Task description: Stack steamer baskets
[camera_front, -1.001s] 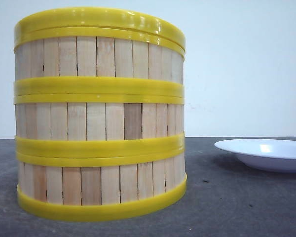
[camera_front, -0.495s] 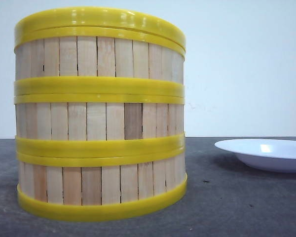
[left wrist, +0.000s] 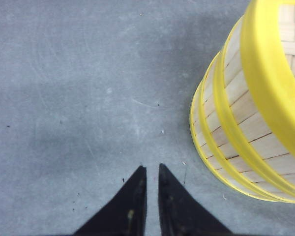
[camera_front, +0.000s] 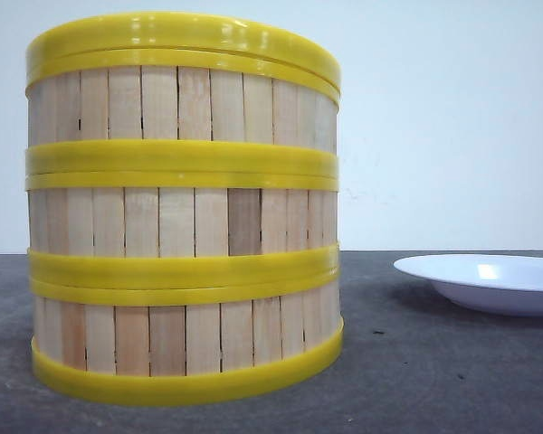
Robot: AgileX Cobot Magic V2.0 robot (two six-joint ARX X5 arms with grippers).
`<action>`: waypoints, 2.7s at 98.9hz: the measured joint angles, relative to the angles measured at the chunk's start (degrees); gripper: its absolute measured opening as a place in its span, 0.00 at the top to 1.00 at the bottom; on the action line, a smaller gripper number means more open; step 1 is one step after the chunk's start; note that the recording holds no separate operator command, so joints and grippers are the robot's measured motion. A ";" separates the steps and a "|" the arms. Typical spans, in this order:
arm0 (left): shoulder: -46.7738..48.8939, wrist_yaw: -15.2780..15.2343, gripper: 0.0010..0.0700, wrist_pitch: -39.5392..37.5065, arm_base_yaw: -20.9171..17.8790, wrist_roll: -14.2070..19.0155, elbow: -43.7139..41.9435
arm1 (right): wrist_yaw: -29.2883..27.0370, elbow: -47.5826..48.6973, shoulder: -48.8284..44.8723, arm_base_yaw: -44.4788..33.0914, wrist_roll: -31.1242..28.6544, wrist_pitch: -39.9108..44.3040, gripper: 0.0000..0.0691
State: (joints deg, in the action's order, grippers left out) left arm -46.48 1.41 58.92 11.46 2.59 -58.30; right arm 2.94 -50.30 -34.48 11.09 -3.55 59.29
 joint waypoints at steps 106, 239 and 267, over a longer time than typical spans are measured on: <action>34.84 -4.11 0.99 -45.33 -4.26 -1.66 45.59 | 0.00 0.00 0.00 0.00 -0.26 0.00 0.98; 46.23 -3.41 0.99 -48.39 -6.58 -0.20 56.43 | -2.69 0.96 1.60 -0.44 0.37 -2.36 0.98; 46.23 -3.41 0.99 -48.39 -6.58 -0.20 56.43 | -1.05 19.37 14.95 -2.71 2.25 -23.71 0.98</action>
State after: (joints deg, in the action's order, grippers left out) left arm -0.25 -2.00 10.52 4.89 2.39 -1.87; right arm 1.89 -30.94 -19.53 8.38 -1.30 35.57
